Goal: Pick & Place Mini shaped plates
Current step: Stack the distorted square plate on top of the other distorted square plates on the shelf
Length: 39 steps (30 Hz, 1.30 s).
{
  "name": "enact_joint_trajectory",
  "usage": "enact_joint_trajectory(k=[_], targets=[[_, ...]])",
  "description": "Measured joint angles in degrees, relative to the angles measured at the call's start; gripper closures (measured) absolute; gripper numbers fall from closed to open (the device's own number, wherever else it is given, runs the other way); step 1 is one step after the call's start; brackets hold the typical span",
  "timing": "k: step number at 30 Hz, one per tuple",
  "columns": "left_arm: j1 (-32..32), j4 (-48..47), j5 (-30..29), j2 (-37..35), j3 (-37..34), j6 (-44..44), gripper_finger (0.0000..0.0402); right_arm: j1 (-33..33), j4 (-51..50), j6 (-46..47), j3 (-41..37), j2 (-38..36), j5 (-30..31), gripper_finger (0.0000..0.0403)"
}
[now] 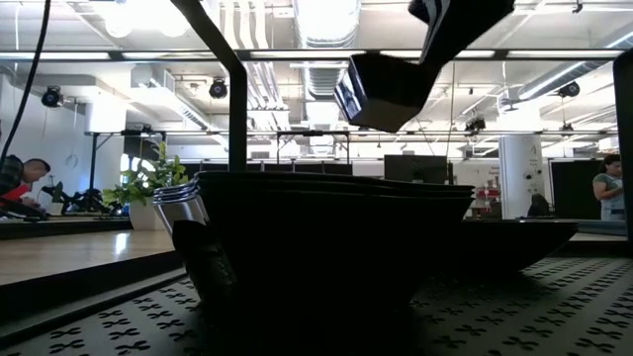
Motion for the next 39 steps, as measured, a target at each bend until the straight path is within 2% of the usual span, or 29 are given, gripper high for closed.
enact_joint_trajectory(k=[8, 17, 22, 31, 39], targets=[[0.00, -2.81, -0.01, -0.44, 0.00, -0.65, 0.0339, 6.75, -2.06, 1.62, 10.33, 9.76, -0.01, 0.0395], [-0.20, -3.47, 0.11, -0.44, 0.00, -1.40, 0.0339, 12.94, -2.24, 0.75, 18.54, 17.81, -0.09, 0.0395], [-0.33, -3.99, 0.26, -0.43, 0.00, -1.18, 0.0339, 15.17, -2.25, -4.40, 24.64, 23.44, -0.22, 0.0395], [-0.37, -4.59, 0.25, -0.44, 0.00, -1.16, 0.0339, 15.41, -5.35, -5.29, 38.99, 34.43, -0.83, 0.0395], [-0.37, -5.04, 0.26, -0.42, 0.00, -1.10, 0.0339, 15.49, -13.47, 3.17, 47.99, 41.20, -2.55, 0.0395]])
